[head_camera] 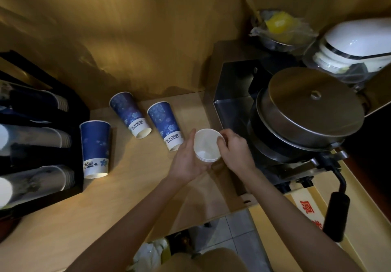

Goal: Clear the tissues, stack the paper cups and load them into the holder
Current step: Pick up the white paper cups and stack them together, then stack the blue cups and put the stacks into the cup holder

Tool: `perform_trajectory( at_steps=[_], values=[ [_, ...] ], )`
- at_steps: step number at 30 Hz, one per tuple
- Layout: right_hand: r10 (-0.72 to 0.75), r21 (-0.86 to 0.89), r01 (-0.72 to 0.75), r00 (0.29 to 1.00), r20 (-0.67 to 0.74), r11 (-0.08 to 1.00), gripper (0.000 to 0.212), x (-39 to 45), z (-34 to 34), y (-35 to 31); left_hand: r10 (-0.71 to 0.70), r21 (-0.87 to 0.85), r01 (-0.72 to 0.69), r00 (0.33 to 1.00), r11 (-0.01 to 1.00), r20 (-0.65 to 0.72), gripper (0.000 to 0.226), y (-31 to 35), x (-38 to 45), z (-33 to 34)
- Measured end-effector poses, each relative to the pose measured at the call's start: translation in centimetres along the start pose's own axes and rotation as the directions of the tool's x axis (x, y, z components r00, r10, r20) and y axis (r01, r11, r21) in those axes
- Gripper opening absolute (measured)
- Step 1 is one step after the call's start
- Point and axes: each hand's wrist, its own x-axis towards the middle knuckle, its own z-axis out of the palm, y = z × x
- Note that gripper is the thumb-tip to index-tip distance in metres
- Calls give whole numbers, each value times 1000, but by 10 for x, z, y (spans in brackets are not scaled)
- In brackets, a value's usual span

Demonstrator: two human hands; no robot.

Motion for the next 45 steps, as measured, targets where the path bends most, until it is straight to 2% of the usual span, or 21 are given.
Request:
perform_trajectory(
  at_steps=[3, 6, 8, 11, 17, 21, 24, 28, 33, 39, 45],
  values=[
    [-109, -264, 100, 994, -21, 959, 28, 10, -5, -10, 26, 57, -30, 998, 998, 62, 108, -2, -3, -12],
    [-194, -358, 164, 980, -48, 919, 28, 21, -8, -25, 78, 225, -96, 993, 970, 87, 83, -9, -3, -33],
    [-217, -350, 192, 976, -34, 917, 26, 31, -8, -37, 77, 321, -96, 994, 942, 74, 65, -16, -1, -51],
    [-262, -326, 247, 965, -3, 913, 24, 48, -3, -58, 77, 372, -60, 997, 926, -30, 48, -27, 3, -78],
    [-338, -279, 351, 936, 97, 894, 26, 80, 31, -104, -17, 464, 136, 968, 875, -252, 41, -62, 10, -125],
    [-383, -265, 408, 913, 144, 874, 28, 96, 65, -133, -32, 549, 230, 938, 804, -346, 38, -88, 12, -146],
    [-416, -219, 450, 890, 186, 865, 32, 105, 99, -149, -80, 598, 312, 921, 738, -382, 47, -110, 12, -154],
    [-413, -152, 464, 867, 278, 873, 51, 111, 140, -161, -248, 551, 466, 871, 692, -425, 67, -143, 15, -154],
    [-295, -134, 356, 894, 336, 925, 61, 112, 179, -165, -442, 401, 573, 814, 715, -376, 76, -170, 16, -146],
    [-128, -151, 191, 928, 349, 970, 75, 112, 199, -164, -554, 136, 658, 713, 741, -431, 88, -178, 19, -137],
    [-11, -56, 34, 929, 371, 998, 79, 110, 200, -165, -601, -43, 654, 665, 755, -444, 91, -178, 20, -134]
  ],
)
